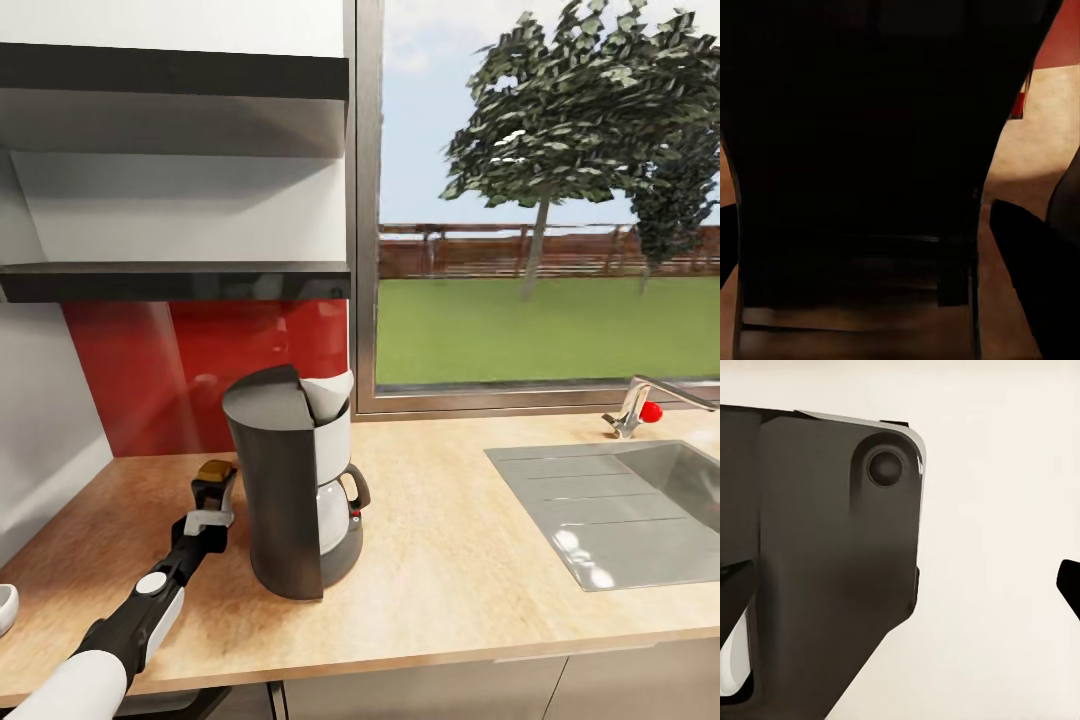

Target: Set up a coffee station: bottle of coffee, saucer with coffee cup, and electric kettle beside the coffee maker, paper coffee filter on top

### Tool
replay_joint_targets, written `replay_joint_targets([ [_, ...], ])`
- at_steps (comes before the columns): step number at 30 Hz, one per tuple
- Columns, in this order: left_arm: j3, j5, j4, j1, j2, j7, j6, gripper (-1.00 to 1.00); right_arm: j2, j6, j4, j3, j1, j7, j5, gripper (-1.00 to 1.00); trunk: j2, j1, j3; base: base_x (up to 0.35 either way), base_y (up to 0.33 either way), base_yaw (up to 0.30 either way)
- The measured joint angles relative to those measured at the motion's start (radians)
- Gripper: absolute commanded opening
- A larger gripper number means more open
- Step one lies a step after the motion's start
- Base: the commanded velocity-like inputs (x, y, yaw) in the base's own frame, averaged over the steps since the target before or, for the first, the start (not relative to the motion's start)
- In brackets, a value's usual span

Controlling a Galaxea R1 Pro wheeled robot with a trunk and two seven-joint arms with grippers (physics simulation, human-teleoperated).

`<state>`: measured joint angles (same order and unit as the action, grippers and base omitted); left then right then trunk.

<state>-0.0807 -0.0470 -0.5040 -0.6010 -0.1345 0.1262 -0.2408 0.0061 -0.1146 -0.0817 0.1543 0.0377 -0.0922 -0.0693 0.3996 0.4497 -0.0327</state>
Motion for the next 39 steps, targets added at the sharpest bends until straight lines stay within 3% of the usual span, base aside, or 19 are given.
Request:
replay_joint_targets([
  [23,-0.001,0.001,0.000,0.000,-0.001,0.000,-0.003,1.00,-0.001,0.000,0.000,0.000,0.000,0.000,0.000,1.00,0.000,0.000,0.000,0.000,0.000,0.000],
  [39,0.000,0.001,0.002,0.001,-0.001,0.000,-0.043,1.00,-0.002,0.000,0.000,0.000,0.000,0.000,0.000,1.00,0.000,0.000,0.000,0.000,0.000,0.000],
])
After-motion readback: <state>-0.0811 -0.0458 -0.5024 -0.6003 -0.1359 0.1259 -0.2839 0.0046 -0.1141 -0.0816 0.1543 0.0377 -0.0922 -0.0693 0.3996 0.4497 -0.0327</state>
